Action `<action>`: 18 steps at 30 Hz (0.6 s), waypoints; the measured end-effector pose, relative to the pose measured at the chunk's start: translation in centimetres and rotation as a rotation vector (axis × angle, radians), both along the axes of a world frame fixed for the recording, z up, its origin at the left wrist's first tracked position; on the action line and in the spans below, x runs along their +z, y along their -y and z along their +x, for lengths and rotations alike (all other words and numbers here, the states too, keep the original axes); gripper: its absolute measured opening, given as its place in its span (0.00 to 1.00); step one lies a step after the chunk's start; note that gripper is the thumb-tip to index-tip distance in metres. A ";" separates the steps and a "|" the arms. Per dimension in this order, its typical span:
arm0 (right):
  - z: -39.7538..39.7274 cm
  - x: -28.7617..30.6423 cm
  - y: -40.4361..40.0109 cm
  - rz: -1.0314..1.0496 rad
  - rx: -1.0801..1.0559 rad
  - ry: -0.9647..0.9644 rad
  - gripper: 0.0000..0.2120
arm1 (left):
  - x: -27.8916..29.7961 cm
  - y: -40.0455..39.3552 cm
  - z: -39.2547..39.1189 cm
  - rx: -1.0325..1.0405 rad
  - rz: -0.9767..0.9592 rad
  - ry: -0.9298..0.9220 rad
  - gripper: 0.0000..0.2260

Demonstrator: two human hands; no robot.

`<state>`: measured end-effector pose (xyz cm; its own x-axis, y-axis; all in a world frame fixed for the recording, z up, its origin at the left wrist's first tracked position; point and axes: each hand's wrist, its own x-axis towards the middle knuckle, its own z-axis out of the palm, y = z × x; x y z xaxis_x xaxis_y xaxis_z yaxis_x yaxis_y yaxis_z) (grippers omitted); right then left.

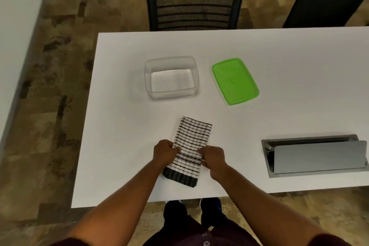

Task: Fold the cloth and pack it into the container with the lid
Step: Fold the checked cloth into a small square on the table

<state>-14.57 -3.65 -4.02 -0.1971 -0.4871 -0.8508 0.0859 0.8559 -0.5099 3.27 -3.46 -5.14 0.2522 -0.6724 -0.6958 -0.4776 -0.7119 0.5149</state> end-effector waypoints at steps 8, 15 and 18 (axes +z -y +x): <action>-0.7 0.5 0.8 -0.112 0.066 0.051 0.06 | 2.5 0.2 -0.5 0.367 0.066 -0.537 0.09; -2.0 2.5 2.0 -0.200 0.131 0.202 0.10 | 3.5 1.2 0.0 0.381 0.149 -0.833 0.16; -2.9 3.8 2.9 -0.220 0.191 0.255 0.10 | 4.2 1.6 0.1 0.385 0.164 -0.939 0.15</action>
